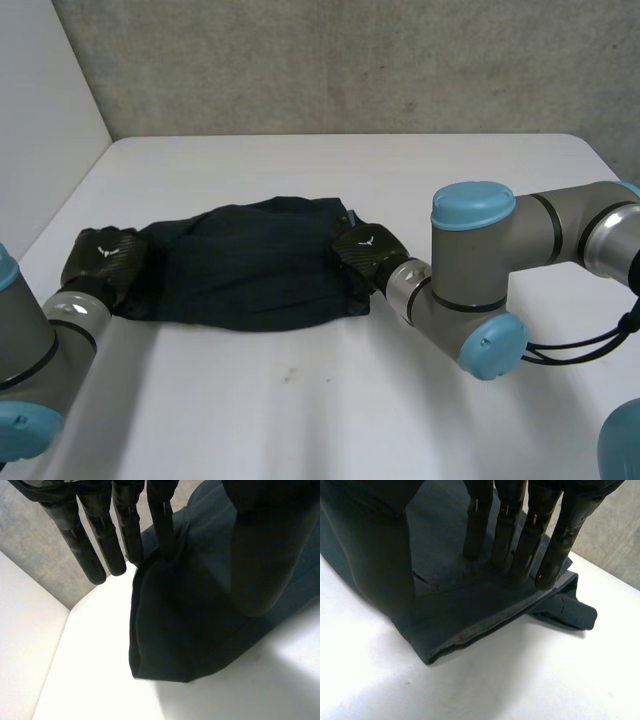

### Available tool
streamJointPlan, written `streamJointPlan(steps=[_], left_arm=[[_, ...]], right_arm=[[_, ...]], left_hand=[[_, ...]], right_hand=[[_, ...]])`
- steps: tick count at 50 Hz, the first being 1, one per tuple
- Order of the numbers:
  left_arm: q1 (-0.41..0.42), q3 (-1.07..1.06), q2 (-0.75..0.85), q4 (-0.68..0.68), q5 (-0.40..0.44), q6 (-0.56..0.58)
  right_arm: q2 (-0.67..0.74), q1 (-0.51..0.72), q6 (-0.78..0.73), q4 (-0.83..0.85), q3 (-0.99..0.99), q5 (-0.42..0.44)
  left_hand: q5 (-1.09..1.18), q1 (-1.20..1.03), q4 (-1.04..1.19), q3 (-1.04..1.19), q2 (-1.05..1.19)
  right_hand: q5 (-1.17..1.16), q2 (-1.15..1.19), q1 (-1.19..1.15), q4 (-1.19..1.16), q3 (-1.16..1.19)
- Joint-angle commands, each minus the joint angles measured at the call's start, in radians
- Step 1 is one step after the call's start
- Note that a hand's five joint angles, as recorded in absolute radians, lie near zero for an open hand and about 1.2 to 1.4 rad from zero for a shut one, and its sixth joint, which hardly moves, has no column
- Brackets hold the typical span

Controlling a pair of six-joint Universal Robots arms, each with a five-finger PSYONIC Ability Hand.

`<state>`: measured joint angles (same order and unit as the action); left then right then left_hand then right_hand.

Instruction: Fold the shorts.

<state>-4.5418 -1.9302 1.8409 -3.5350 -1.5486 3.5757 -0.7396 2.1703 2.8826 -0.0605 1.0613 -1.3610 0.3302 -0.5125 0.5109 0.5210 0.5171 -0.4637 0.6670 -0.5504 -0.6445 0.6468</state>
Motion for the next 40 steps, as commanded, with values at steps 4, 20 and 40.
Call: streamJointPlan(steps=[4, 20, 40], left_arm=[[-0.028, 0.019, 0.037, 0.002, 0.062, 0.014], [-0.072, 0.027, 0.123, 0.002, 0.104, 0.201], [-0.056, 0.016, 0.095, 0.010, 0.153, 0.196]], right_arm=[[0.066, 0.002, -0.002, -0.021, -0.050, -0.038], [0.054, 0.002, 0.007, -0.021, -0.087, -0.036], [-0.095, -0.009, 0.072, -0.018, -0.014, -0.035]], left_hand=[[0.008, 0.000, 0.002, -0.008, -0.004], [-0.065, 0.073, -0.071, -0.081, -0.077], [-0.051, 0.058, -0.057, -0.067, -0.063]], right_hand=[[-0.069, 0.040, -0.157, -0.063, 0.061], [-0.758, 0.729, -0.846, -0.752, 0.749], [-0.758, 0.729, -0.846, -0.752, 0.749]])
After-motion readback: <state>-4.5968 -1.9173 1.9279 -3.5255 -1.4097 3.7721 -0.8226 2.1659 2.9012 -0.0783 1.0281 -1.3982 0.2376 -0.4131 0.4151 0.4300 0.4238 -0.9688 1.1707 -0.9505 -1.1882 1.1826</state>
